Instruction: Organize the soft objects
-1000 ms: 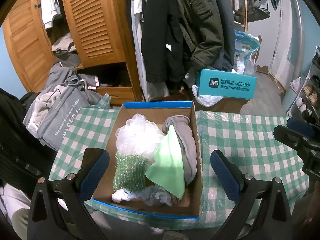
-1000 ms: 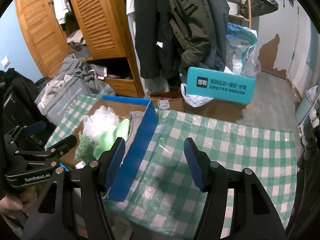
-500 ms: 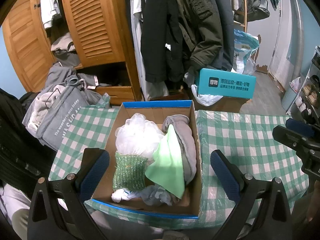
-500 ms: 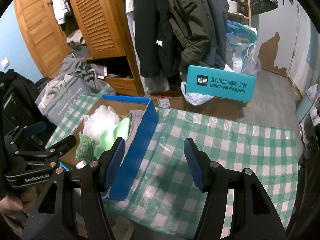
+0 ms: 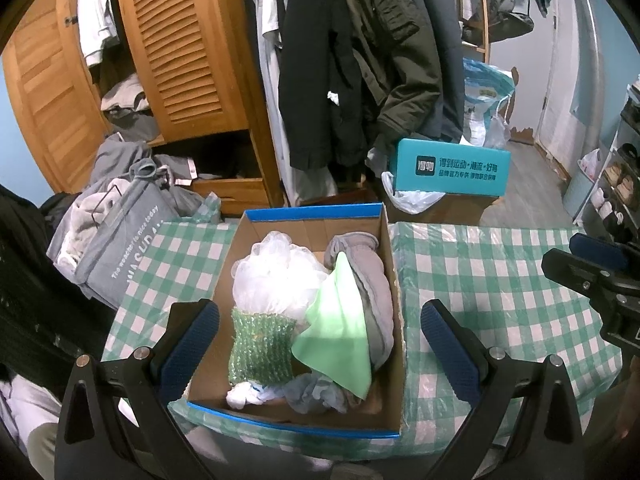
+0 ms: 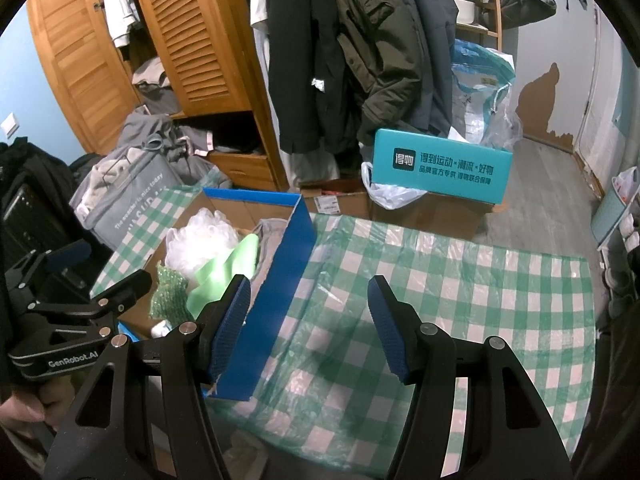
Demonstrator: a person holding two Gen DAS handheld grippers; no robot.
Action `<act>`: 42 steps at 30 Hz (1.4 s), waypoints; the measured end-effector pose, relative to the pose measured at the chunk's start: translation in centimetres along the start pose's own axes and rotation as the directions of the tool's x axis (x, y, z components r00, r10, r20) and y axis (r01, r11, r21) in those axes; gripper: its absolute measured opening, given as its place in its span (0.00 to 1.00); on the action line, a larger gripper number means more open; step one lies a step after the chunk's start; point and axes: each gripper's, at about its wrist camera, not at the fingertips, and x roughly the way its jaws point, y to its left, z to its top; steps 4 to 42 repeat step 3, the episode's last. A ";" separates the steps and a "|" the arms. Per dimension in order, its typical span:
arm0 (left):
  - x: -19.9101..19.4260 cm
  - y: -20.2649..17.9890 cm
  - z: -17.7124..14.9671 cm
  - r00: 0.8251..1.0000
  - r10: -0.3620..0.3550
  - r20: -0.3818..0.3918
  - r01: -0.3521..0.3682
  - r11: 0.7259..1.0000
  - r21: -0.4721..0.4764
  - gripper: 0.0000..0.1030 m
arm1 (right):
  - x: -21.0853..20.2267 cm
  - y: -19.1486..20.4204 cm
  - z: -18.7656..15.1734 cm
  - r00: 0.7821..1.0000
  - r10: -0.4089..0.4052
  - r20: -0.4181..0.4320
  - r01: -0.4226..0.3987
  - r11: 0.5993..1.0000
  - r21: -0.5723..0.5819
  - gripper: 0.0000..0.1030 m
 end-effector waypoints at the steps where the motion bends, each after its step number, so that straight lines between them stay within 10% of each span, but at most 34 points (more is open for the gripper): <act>1: 0.0 0.0 0.0 1.000 0.002 0.002 -0.002 1.000 0.003 0.99 | 0.0 0.0 0.0 1.000 0.000 0.000 0.000 1.000 0.001 0.58; 42: 0.1 0.1 0.0 1.000 -0.001 -0.001 0.001 1.000 0.003 0.99 | 0.0 0.0 0.0 1.000 0.001 -0.001 -0.001 1.000 0.001 0.58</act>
